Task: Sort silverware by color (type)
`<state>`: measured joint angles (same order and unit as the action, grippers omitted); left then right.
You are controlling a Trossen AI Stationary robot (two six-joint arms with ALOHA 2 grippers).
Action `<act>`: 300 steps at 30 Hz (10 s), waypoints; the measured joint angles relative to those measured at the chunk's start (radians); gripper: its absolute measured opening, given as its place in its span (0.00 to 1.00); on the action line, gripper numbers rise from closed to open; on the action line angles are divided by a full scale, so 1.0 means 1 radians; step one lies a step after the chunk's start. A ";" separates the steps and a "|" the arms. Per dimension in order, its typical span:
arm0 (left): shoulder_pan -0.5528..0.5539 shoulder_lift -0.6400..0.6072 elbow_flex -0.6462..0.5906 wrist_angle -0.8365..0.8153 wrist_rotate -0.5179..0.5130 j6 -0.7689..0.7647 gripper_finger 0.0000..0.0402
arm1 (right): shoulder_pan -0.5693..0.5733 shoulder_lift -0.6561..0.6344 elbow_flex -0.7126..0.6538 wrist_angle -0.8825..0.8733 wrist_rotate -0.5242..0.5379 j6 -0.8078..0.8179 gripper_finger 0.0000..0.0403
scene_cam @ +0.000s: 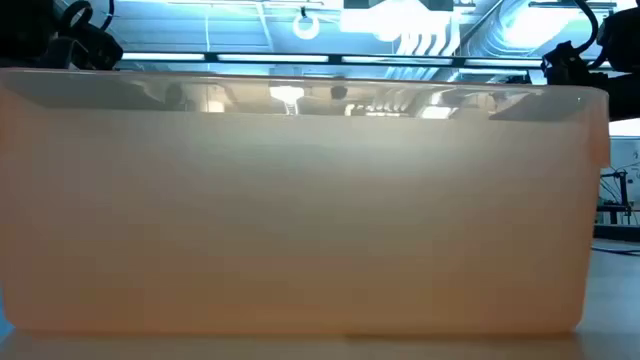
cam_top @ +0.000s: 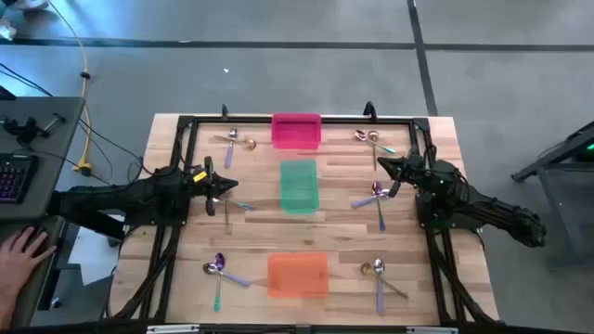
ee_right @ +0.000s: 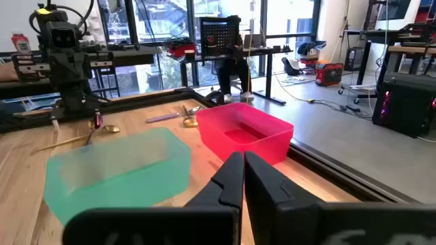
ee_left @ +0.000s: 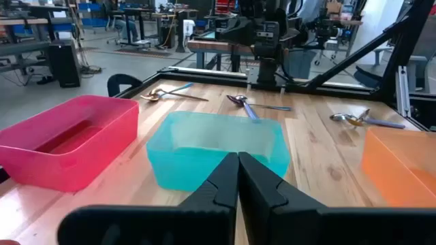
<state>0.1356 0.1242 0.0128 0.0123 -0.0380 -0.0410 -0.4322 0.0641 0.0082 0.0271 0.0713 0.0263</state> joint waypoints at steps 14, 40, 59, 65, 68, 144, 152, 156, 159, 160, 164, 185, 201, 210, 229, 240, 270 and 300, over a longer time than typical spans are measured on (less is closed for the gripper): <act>0.000 0.000 0.000 0.000 0.000 0.000 0.00 | 0.000 0.000 0.000 0.000 0.000 0.000 0.00; 0.000 0.000 0.000 0.000 0.000 0.000 0.00 | 0.000 0.000 0.000 0.000 0.000 0.000 0.00; 0.000 0.000 0.000 0.000 0.000 0.000 0.00 | 0.000 0.000 0.000 0.000 0.000 0.000 0.00; 0.000 0.000 0.000 0.000 0.000 0.000 0.00 | 0.000 0.000 0.000 0.000 0.000 0.000 0.00; 0.000 0.000 0.000 0.000 0.000 0.000 0.00 | 0.000 0.000 0.000 0.000 0.000 0.000 0.00; 0.001 0.000 0.000 0.002 -0.019 -0.024 0.00 | -0.543 1.575 0.872 -0.520 -0.050 -0.111 0.31; 0.001 0.000 0.000 0.002 -0.019 -0.025 0.00 | -0.543 1.577 0.876 -0.546 -0.063 -0.124 0.31; 0.001 0.000 0.000 0.002 -0.019 -0.033 0.00 | -0.543 1.577 0.876 -0.548 -0.069 -0.125 0.31; 0.001 0.000 0.000 0.002 -0.019 -0.033 0.00 | -0.543 1.577 0.876 -0.548 -0.069 -0.124 0.31; 0.001 0.000 0.000 0.002 -0.019 -0.033 0.00 | -0.543 1.577 0.876 -0.549 -0.069 -0.122 0.31; 0.001 0.000 0.000 0.002 -0.019 -0.033 0.00 | -0.543 1.577 0.876 -0.566 -0.075 -0.114 0.27; 0.001 0.000 0.000 0.002 -0.018 -0.008 0.00 | -0.530 1.577 0.876 -0.616 -0.063 -0.113 0.18; 0.001 0.000 0.000 0.001 0.004 0.014 0.00 | -0.520 1.649 0.880 -0.669 -0.038 -0.077 0.10; 0.000 0.000 0.000 -0.005 0.028 0.007 0.00 | -0.516 1.514 0.873 -0.701 -0.050 -0.068 0.03; 0.000 0.000 0.000 -0.004 0.026 -0.040 0.00 | -0.129 1.598 1.265 -0.608 -0.063 -0.093 0.01; 0.000 0.000 0.000 -0.004 0.026 -0.025 0.00 | -0.138 2.006 1.703 -0.672 -0.110 -0.190 0.01; 0.000 0.000 0.000 -0.004 0.026 -0.026 0.00 | -0.182 2.206 1.856 -0.800 -0.133 -0.227 0.13; 0.002 0.026 0.008 -0.023 0.032 -0.082 0.00 | -0.095 1.915 1.475 -0.196 -0.203 -0.290 0.00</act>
<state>0.1371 0.1497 0.0208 -0.0110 -0.0059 -0.1228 -0.5276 1.9789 1.4837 -0.1692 -0.1319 -0.2633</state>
